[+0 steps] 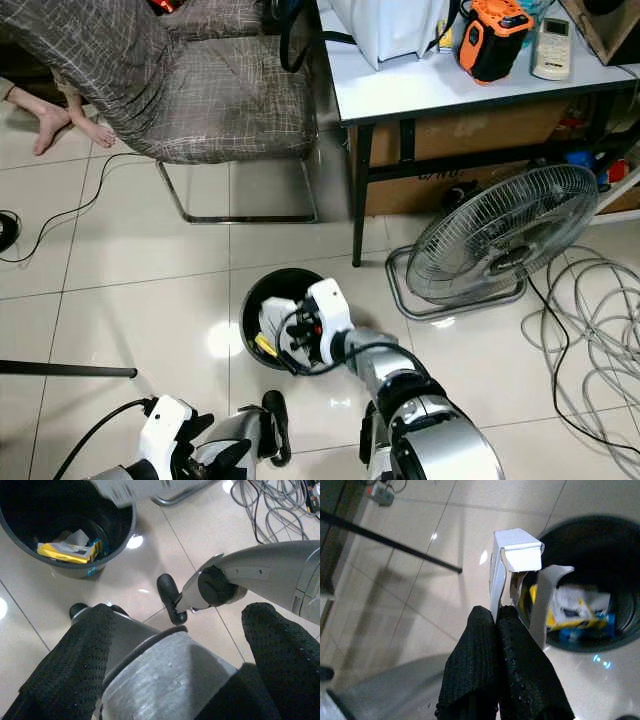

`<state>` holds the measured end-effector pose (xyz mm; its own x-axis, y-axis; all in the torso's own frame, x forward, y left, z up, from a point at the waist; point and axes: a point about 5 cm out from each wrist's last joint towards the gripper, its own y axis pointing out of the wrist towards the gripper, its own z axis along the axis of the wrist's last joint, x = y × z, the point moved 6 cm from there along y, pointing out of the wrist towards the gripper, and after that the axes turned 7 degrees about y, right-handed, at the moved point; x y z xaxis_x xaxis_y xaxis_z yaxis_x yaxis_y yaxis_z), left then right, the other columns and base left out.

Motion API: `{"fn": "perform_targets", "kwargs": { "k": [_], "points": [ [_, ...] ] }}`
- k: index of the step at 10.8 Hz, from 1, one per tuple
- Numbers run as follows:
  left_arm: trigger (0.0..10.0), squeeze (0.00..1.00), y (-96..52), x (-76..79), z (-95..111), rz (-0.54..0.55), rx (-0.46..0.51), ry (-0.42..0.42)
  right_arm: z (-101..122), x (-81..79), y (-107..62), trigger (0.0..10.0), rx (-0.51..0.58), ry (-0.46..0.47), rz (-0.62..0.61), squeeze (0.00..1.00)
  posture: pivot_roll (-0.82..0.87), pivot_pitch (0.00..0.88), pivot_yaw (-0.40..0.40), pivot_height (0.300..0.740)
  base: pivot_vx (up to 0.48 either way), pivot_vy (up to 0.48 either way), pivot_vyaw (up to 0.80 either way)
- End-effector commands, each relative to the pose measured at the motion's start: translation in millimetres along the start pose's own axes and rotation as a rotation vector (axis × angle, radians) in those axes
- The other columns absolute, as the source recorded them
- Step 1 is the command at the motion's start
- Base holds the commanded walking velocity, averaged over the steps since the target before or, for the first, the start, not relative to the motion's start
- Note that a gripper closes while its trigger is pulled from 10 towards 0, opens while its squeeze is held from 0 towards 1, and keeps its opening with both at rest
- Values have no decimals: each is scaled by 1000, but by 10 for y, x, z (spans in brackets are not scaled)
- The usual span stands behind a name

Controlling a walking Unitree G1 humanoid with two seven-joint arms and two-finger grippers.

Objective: Picking trash to rubbish bin

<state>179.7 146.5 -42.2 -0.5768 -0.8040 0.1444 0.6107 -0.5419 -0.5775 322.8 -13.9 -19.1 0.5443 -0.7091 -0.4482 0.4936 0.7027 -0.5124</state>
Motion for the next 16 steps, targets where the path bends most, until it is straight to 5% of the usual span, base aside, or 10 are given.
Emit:
{"fn": "perform_targets", "kwargs": {
  "k": [1,7,8,9,16],
  "points": [
    [10000,0,-35,16,-147,3,-43,-20,-189,-1,-10,10000,-41,18,6,0,11,348,71,740,0,0,0],
    [10000,0,-26,56,-185,1,-42,-21,-360,100,-59,10000,-64,30,-44,0,12,347,73,740,0,0,0],
    [10000,0,-28,59,-193,0,-43,-21,-338,106,-59,10000,-54,36,-48,424,12,347,73,740,0,0,0],
    [10000,0,-34,63,-207,0,-45,-21,-309,112,-58,10000,-41,41,-51,1000,13,350,74,740,0,0,0],
    [10000,0,-45,45,-213,5,-45,-24,-253,111,-59,10000,-11,45,-46,1000,12,352,77,740,0,0,0]
  ]
}}
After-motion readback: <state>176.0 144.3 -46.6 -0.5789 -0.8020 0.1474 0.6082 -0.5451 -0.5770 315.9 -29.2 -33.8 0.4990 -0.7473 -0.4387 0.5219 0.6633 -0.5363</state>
